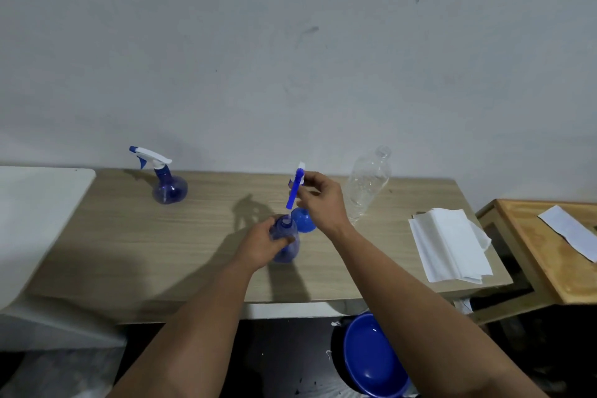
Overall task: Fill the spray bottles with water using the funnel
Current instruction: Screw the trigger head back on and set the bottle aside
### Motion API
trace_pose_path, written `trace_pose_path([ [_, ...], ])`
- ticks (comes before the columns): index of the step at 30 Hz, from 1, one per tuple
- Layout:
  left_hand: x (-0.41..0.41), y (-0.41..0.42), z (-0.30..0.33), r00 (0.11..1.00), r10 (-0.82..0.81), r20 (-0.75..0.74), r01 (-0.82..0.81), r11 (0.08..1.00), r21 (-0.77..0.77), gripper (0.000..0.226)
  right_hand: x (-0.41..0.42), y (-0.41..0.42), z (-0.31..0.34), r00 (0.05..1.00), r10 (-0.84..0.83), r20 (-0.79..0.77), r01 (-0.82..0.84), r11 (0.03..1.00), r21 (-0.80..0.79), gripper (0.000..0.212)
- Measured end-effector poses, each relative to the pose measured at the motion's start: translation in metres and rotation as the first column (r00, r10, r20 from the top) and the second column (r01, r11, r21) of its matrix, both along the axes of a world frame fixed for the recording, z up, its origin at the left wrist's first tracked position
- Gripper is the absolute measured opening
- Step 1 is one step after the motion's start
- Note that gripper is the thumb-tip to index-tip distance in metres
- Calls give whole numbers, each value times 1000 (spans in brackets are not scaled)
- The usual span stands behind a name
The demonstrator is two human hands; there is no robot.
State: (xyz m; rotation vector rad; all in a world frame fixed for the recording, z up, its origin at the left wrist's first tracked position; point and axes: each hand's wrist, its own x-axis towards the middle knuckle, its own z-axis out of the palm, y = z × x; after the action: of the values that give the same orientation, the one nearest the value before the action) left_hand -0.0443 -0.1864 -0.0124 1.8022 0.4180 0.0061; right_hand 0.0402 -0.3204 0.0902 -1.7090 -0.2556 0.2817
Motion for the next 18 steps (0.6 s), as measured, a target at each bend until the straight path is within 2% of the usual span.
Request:
trace_pose_path([
  [4, 0, 3, -2, 999, -26, 20, 26, 1000, 2, 45, -9, -8, -32, 993, 116, 24, -111, 982, -151, 12],
  [8, -2, 3, -1, 998, -57, 38, 56, 998, 35, 45, -23, -16, -51, 978, 209, 20, -202, 962, -183, 21],
  [12, -3, 1, 3, 997, -45, 62, 44, 999, 15, 37, -26, -15, -60, 983, 180, 46, -169, 969, -178, 22],
  [18, -4, 3, 5, 999, -22, 27, 22, 1000, -7, 50, -27, -7, -63, 998, 48, 37, -39, 977, -208, 22],
])
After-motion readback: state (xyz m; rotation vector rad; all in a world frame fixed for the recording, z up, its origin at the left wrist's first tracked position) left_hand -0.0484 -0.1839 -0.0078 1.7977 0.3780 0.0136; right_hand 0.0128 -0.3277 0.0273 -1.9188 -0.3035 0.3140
